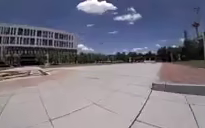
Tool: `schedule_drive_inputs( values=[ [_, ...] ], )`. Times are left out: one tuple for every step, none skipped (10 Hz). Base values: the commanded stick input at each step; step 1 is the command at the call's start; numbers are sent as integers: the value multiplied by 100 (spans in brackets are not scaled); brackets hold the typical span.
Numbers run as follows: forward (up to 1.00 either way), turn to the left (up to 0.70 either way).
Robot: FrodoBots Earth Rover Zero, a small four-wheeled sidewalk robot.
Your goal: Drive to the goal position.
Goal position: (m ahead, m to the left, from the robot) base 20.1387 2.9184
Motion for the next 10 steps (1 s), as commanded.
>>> schedule_drive_inputs(
  values=[
    [50, 0],
    [50, 0],
    [50, 0],
    [50, 0],
    [50, 0],
    [50, 0],
    [50, 0],
    [50, 0],
    [50, 0],
    [50, 0]
  ],
)
